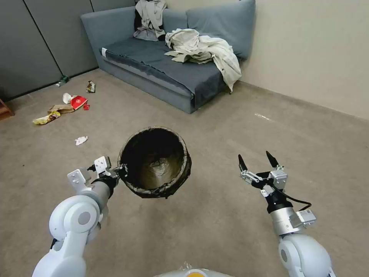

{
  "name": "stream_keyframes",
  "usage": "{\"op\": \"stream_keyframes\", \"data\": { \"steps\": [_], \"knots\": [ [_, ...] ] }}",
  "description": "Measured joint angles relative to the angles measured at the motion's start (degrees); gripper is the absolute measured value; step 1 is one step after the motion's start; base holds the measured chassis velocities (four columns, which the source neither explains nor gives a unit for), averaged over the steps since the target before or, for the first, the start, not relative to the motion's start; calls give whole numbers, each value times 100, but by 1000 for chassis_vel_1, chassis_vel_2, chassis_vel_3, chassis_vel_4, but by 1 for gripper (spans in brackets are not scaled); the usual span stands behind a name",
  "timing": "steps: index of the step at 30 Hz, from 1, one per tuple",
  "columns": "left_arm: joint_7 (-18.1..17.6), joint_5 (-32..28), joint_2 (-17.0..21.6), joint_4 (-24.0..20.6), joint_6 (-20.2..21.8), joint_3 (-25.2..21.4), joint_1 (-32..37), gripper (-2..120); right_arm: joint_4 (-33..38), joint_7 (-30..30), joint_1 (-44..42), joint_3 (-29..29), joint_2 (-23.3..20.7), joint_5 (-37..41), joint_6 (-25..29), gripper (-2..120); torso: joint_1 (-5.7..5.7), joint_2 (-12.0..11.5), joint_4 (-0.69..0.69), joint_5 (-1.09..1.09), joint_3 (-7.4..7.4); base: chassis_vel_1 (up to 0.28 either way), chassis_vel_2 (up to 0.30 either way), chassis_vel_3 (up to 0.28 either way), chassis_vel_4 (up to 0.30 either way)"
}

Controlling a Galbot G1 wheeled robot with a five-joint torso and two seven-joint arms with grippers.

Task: Pick up the trash can from the floor.

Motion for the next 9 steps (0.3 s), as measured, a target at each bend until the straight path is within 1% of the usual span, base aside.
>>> {"op": "stream_keyframes", "data": {
  "steps": [9],
  "knots": [
    [5, -39, 13, 7, -3, -27, -9, 1, 9, 13, 46, 3, -13, 9, -67, 100, 0, 0, 0, 0, 0, 0, 0, 0, 0]
  ]
}}
